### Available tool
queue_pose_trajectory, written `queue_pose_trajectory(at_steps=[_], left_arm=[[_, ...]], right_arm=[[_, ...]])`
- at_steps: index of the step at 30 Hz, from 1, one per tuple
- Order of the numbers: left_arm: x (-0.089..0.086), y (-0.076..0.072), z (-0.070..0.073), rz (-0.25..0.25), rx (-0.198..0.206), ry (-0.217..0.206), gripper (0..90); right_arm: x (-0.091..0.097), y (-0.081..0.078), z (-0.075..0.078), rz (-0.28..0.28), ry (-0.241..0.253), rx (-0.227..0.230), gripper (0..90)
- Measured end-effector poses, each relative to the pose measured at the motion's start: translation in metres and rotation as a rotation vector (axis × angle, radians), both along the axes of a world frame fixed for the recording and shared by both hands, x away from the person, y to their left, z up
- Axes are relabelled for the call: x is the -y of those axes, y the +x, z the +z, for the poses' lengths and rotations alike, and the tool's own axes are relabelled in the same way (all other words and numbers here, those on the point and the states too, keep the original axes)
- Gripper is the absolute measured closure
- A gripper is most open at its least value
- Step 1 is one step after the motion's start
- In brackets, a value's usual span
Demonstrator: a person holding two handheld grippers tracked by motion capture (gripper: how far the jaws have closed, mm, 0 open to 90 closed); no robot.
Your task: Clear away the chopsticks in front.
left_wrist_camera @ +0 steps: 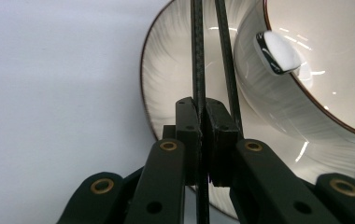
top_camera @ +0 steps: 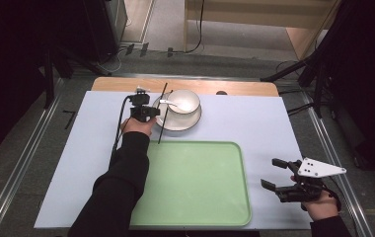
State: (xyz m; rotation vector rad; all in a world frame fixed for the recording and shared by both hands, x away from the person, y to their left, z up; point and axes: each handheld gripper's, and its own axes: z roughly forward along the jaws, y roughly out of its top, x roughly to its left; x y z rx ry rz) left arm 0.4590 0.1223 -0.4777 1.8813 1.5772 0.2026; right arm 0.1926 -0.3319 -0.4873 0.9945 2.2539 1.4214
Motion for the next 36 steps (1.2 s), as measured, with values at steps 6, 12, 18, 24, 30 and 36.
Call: queue_pose_trajectory(at_steps=[6,12,18,24,30,36], left_arm=[[-0.020,-0.011,0.019,-0.068,0.026,-0.008,86.2],[-0.035,-0.026,0.029,-0.114,0.031,-0.010,86.2],[-0.046,-0.044,0.027,-0.141,0.023,-0.013,86.2],[-0.058,-0.059,0.024,-0.143,0.024,-0.036,86.2],[-0.069,-0.075,0.019,-0.151,0.017,-0.047,86.2],[-0.079,-0.094,0.018,-0.146,0.025,-0.055,86.1]], right_arm=[[0.000,0.000,0.000,-0.001,0.000,0.001,17.2],[-0.002,0.001,0.000,0.003,-0.007,0.001,17.1],[0.000,0.001,-0.001,0.000,-0.003,0.001,17.2],[0.001,0.002,-0.002,-0.003,0.002,-0.007,17.1],[0.001,0.002,-0.002,-0.006,0.003,-0.004,17.1],[0.001,0.001,-0.001,-0.009,0.009,-0.002,17.1]])
